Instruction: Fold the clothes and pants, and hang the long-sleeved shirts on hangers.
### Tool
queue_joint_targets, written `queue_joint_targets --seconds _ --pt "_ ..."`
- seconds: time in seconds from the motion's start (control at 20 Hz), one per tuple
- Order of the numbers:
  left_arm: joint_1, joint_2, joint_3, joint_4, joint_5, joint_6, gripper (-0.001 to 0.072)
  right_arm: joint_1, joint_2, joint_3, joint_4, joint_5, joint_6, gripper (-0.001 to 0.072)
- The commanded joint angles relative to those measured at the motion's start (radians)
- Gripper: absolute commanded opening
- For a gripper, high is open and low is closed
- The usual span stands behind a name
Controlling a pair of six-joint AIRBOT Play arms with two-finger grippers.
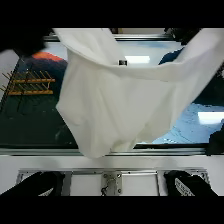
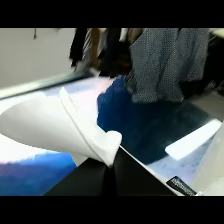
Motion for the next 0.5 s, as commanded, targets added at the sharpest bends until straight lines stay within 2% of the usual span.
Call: queue_joint_targets --seconds 0.0,0.2,0.3,0.45 --pt "0.144 -0.108 -0.137 -0.078 -0.179 -0.048 0.0006 0.002 -0.188 -0.043 0.0 0.1 -0.105 0.0013" --pt "0.19 -0.164 -0.496 -0.29 -0.135 -0.016 0.0007 0.05 -0.362 -0.274 -0.13 0.115 -0.148 0.0013" --pt "0.152 -0.164 -0.667 -0.345 -0.085 -0.01 0.0007 0.074 -0.409 -0.415 -0.193 0.048 -0.148 0.0013" --pt "0.053 -0.164 -0.835 -0.368 -0.014 -0.011 0.0007 0.091 -0.474 -0.562 -0.188 -0.083 -0.119 0.0014"
